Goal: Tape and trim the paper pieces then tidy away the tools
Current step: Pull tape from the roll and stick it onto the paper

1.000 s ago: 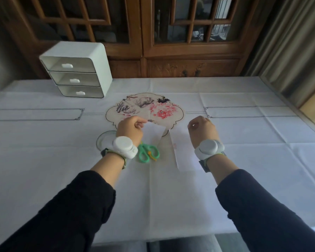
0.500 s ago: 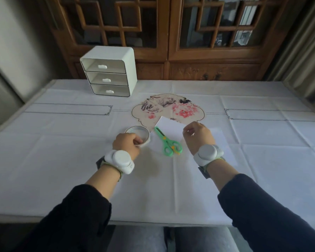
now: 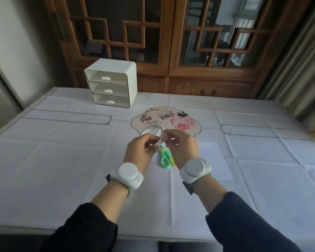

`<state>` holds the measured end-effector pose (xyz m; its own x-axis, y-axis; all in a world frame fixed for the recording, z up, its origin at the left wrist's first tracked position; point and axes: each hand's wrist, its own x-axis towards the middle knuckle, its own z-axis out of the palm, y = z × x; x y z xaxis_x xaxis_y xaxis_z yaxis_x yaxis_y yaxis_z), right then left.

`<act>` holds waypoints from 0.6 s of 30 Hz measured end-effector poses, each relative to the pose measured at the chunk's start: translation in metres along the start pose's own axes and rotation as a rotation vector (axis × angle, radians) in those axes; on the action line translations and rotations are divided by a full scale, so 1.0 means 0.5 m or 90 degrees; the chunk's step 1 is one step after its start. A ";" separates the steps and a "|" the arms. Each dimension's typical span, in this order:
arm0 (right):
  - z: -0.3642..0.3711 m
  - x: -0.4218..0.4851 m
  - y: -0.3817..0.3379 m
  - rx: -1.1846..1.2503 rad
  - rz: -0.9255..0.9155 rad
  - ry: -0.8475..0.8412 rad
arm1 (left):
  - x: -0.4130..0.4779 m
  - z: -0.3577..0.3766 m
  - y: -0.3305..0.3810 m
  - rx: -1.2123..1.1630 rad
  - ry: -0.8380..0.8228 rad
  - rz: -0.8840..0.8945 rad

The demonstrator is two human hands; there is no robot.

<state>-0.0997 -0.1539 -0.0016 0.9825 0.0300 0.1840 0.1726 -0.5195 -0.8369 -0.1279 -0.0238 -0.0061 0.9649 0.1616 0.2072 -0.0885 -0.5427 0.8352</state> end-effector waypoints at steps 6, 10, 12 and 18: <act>-0.046 0.011 0.007 -0.010 0.024 0.029 | 0.007 0.023 0.010 -0.002 -0.015 -0.016; -0.082 0.015 0.022 -0.033 0.027 0.034 | 0.020 0.033 0.018 0.032 -0.004 -0.006; -0.102 0.016 0.031 -0.030 0.034 0.045 | 0.028 0.041 0.024 0.033 0.004 -0.005; -0.163 0.018 0.069 -0.029 0.076 0.087 | 0.038 0.085 0.054 0.043 0.013 0.030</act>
<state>-0.0907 -0.2412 0.0131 0.9765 -0.1489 0.1555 0.0488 -0.5504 -0.8335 -0.1015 -0.0705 -0.0011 0.9546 0.1504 0.2570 -0.1168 -0.6046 0.7879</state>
